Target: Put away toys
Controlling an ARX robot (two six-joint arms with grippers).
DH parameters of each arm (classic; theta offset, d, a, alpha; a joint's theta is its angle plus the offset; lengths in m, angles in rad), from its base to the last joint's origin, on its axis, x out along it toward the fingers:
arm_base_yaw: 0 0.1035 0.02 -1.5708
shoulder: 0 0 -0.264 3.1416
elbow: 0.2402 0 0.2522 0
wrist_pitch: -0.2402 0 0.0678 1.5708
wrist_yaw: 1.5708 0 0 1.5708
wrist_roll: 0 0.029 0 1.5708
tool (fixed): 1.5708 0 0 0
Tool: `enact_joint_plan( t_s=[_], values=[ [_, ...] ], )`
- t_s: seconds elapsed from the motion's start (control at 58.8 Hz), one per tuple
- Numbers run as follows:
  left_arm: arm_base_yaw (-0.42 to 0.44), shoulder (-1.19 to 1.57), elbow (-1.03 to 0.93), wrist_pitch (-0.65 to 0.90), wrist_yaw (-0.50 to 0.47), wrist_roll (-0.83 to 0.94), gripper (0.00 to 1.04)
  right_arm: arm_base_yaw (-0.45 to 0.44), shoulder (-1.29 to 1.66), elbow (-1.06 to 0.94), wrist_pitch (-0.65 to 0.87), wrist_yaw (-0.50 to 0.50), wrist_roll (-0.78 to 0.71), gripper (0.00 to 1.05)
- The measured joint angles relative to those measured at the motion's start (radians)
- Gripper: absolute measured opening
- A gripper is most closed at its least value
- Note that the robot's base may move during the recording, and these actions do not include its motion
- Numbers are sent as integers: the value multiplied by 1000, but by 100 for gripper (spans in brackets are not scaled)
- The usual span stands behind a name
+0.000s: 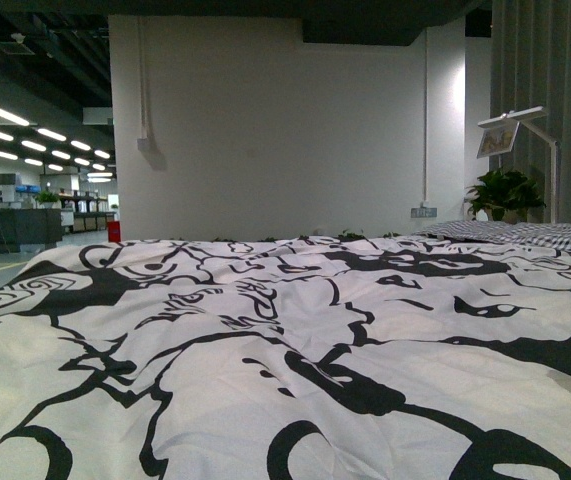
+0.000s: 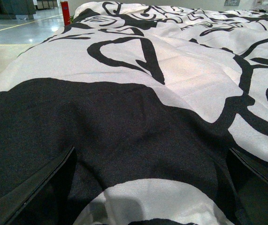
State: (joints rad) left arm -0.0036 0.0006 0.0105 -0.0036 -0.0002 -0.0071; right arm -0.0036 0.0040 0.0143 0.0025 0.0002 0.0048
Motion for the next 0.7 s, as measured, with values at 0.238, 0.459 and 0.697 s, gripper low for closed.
enact_joint_plan(
  t_s=[0.238, 0.459, 0.697],
  values=[
    [0, 0, 0, 0, 0, 0, 98, 0, 0, 0, 0, 0, 0, 7],
    [0, 0, 0, 0, 0, 0, 98, 0, 0, 0, 0, 0, 0, 7],
    [0, 0, 0, 0, 0, 0, 98, 0, 0, 0, -4, 0, 0, 7]
  ],
)
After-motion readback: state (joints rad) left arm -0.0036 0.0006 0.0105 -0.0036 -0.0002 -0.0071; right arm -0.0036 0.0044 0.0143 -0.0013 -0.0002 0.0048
